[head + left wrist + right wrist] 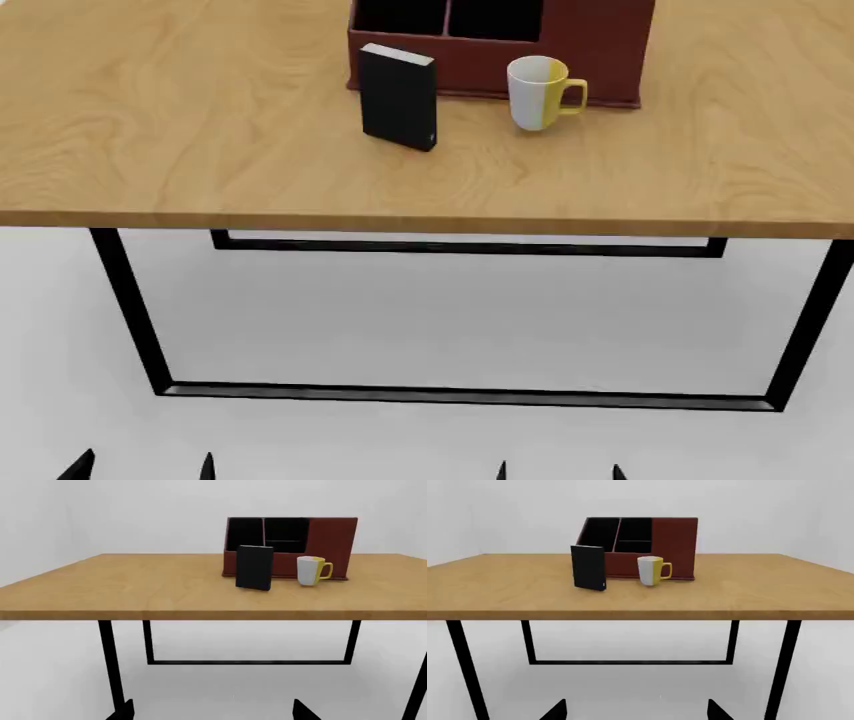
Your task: Pick up the book and place it in the back compartment of the caddy.
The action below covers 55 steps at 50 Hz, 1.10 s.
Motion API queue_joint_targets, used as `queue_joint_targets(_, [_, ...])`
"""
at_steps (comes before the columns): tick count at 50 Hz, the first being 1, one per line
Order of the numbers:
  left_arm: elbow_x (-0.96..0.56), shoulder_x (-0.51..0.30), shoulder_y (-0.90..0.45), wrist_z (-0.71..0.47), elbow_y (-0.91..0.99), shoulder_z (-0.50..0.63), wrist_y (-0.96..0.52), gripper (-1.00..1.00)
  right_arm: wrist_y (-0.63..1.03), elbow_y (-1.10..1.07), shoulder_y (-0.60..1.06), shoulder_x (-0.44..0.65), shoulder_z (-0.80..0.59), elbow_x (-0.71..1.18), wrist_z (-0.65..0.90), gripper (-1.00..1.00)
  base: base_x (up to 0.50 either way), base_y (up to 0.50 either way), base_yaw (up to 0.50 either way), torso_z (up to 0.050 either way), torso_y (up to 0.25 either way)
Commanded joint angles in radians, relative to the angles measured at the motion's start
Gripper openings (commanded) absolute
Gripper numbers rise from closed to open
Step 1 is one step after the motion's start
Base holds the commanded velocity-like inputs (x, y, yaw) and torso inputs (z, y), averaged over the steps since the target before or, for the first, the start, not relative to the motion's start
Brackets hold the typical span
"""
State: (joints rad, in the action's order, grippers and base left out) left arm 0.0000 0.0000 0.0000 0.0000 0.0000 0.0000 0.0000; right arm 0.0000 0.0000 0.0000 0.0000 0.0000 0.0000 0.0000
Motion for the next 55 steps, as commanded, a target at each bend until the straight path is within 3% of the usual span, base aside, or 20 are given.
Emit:
queue_joint_targets(1, [-0.010,-0.010,0.000,-0.011,0.000,0.011,0.000,1.00,0.000,0.000,0.000,0.009,0.000,0.009,0.013,1.00,0.00,0.00,0.00,0.029,0.000])
queue_joint_targets(15, [-0.068,-0.046,-0.007,-0.044,0.042,0.053,-0.073,1.00,-0.058,0.059,0.036,0.045,-0.071,0.062,0.031,1.00,0.00,0.00,0.00,0.050,0.000])
queue_joint_targets(25, [-0.118,-0.072,-0.084,-0.063,0.256,0.062,-0.261,1.00,0.179,-0.242,0.047,0.096,-0.081,0.071,0.060,1.00,0.00,0.00,0.00,0.050,0.000])
queue_joint_targets(38, [-0.209,-0.114,-0.307,-0.133,0.553,0.000,-0.600,1.00,0.577,-0.625,0.229,0.162,-0.071,0.108,0.076,1.00,0.00,0.00,0.00,0.050,0.000])
queue_joint_targets(47, [-0.265,-0.140,-0.351,-0.143,0.645,-0.053,-0.672,1.00,0.845,-0.800,0.347,0.191,-0.047,0.151,0.089,1.00,0.00,0.00,0.00,0.050,0.000])
queue_joint_targets(55, [-0.273,-0.149,-0.341,-0.139,0.631,-0.056,-0.646,1.00,0.756,-0.781,0.303,0.210,-0.091,0.108,0.108,1.00,0.02,0.00,0.00,0.023,0.000])
